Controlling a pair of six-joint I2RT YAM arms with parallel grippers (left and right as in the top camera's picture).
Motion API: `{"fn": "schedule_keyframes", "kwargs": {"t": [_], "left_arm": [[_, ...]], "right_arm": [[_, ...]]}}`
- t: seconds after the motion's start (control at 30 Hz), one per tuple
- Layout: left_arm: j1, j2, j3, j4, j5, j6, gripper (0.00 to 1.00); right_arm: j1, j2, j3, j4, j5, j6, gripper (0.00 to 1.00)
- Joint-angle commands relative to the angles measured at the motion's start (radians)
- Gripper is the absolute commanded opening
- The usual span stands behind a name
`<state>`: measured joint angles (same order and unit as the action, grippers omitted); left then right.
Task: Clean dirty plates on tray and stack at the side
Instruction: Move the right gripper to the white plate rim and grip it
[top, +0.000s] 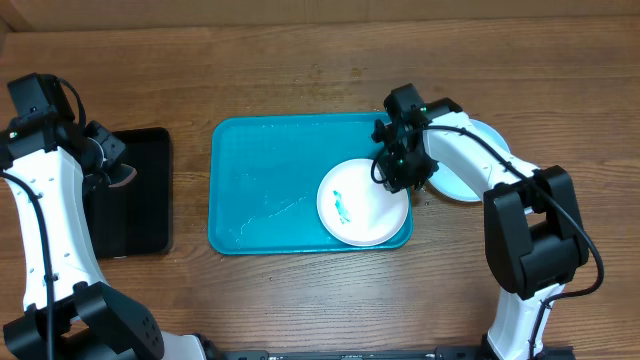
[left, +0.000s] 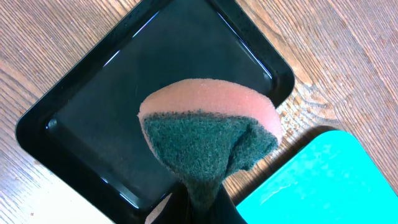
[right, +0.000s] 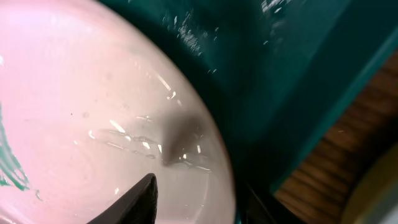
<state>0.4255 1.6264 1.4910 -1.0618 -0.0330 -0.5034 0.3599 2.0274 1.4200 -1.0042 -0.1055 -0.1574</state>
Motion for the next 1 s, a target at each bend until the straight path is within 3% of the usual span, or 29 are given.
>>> {"fn": "schedule_keyframes", "kwargs": {"t": [0.0, 0.13, 0.27, 0.43, 0.67, 0.83, 0.97], "left_arm": [[0.0, 0.008, -0.005, 0.004, 0.008, -0.017, 0.04], [0.0, 0.008, -0.005, 0.004, 0.008, -0.017, 0.04], [0.0, 0.008, -0.005, 0.004, 0.031, -0.016, 0.04], [-0.003, 0.008, -0.005, 0.003, 0.154, 0.052, 0.04], [-0.063, 0.008, -0.005, 0.004, 0.3, 0.145, 0.04], [-0.171, 0.013, -0.005, 0.002, 0.3, 0.168, 0.04], [-0.285, 0.034, -0.005, -0.004, 0.291, 0.172, 0.04]], "right_arm": [[-0.006, -0.002, -0.033, 0.006, 0.014, 0.023, 0.4], [-0.006, -0.002, -0.034, 0.014, -0.027, 0.068, 0.16], [-0.005, -0.002, -0.034, 0.078, -0.152, 0.164, 0.04], [0.018, -0.002, -0.034, 0.208, -0.249, 0.336, 0.04], [0.129, -0.002, -0.034, 0.335, -0.237, 0.374, 0.04], [0.221, -0.001, -0.034, 0.377, -0.035, 0.512, 0.04], [0.256, 0.001, -0.034, 0.392, 0.051, 0.532, 0.04]]}}
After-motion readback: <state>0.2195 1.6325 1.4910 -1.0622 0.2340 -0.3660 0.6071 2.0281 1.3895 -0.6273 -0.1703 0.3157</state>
